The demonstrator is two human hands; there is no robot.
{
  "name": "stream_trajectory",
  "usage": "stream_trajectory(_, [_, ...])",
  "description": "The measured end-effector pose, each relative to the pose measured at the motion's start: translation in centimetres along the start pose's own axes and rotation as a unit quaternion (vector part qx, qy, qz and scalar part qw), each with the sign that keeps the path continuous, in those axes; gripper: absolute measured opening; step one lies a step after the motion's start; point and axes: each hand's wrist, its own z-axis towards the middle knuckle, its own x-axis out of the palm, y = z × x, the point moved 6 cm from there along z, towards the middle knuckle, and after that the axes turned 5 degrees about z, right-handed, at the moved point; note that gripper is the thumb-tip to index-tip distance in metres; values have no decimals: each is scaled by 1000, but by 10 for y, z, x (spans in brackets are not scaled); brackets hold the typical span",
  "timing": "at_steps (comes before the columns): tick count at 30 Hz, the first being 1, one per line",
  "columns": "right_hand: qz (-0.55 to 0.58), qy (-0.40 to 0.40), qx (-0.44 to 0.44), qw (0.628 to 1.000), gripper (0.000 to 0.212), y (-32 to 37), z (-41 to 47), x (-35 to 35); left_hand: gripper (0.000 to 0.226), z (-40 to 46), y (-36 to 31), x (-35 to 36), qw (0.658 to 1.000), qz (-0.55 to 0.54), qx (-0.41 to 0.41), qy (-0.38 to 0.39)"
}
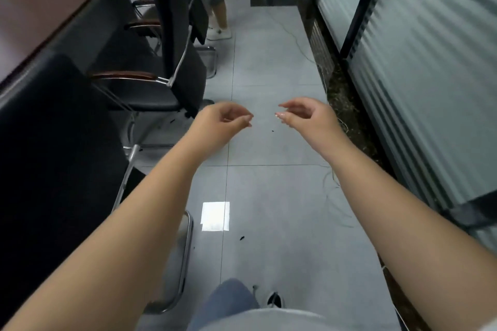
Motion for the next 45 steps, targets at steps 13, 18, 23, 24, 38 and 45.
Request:
stream_trajectory(13, [-51, 30, -11, 998, 13, 2, 335, 31, 12, 339, 4, -57, 998, 44, 45, 13])
stream_trajectory(18, [-65, 18, 9, 998, 14, 2, 447, 40, 9, 452, 4, -75, 997, 43, 49, 39])
stream_trajectory(23, [-64, 10, 17, 998, 15, -8, 553, 39, 7, 558, -4, -87, 996, 46, 57, 48])
stream_trajectory(24, [-65, 11, 14, 998, 15, -10, 566, 38, 6, 571, -3, -87, 996, 48, 61, 46])
stream_trajectory(38, [-34, 36, 20, 999, 12, -50, 919, -20, 9, 911, -19, -66, 999, 45, -15, 16])
stream_trajectory(45, [-50, 50, 19, 997, 14, -57, 1044, -42, 10, 1047, -27, -69, 999, 9, -28, -20])
